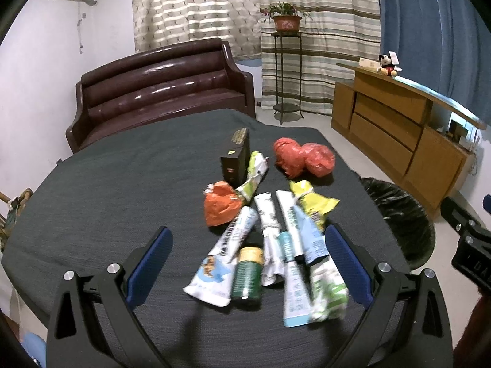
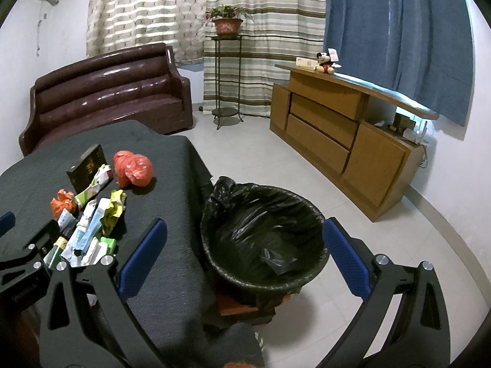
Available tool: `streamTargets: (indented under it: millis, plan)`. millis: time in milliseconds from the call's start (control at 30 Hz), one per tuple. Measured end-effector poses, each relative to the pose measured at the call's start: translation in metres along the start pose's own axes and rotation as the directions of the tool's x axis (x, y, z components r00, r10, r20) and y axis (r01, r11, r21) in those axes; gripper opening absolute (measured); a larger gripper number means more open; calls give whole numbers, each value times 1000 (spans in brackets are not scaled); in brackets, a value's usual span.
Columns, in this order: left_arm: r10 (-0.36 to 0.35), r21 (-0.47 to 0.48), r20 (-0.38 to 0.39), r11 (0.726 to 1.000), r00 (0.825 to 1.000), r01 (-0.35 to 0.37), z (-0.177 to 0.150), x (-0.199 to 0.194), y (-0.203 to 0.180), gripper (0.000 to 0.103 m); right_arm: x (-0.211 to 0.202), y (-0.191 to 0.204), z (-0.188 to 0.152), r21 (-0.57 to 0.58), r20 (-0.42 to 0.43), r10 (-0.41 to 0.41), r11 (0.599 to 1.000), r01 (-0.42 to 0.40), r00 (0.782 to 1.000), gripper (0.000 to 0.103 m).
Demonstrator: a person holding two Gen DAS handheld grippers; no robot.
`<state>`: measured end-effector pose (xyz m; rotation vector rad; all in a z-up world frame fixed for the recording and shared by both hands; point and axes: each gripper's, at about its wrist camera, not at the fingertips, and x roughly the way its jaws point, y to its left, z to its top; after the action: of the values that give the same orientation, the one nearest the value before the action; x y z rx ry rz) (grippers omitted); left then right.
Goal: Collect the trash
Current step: 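Move the right tool over the white-green wrapped tube and lower it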
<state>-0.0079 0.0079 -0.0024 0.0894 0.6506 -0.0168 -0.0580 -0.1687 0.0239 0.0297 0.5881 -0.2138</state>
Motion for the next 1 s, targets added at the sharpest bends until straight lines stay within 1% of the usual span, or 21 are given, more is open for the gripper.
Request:
streamTargets:
  millis: [100, 167, 200, 333, 667, 833, 1000]
  plan:
    - [10, -1, -14, 1000, 1000, -10, -4, 2, 8, 97, 3, 8, -2, -4, -15, 16, 1000, -16, 1000, 97]
    - [6, -10, -27, 1000, 1000, -7, -7, 5, 17, 97, 4, 13, -3, -9, -32, 27, 1000, -27, 999, 90]
    - [6, -13, -31, 1000, 1000, -6, -7, 5, 21, 97, 4, 16, -4, -11, -42, 36, 999, -36, 998, 86]
    - [29, -23, -44, 999, 999, -30, -13, 4, 37, 97, 7, 35, -7, -28, -75, 81, 996, -83, 994, 79]
    - [80, -34, -75, 996, 994, -83, -21, 7, 72, 97, 3, 85, -21, -98, -123, 167, 979, -180, 978, 77]
    - [83, -47, -92, 995, 992, -87, -26, 11, 84, 97, 1, 103, -29, -120, -152, 204, 967, -223, 967, 77]
    - [75, -48, -101, 996, 992, -80, -26, 12, 88, 97, 7, 113, -37, -148, -178, 198, 963, -225, 964, 77]
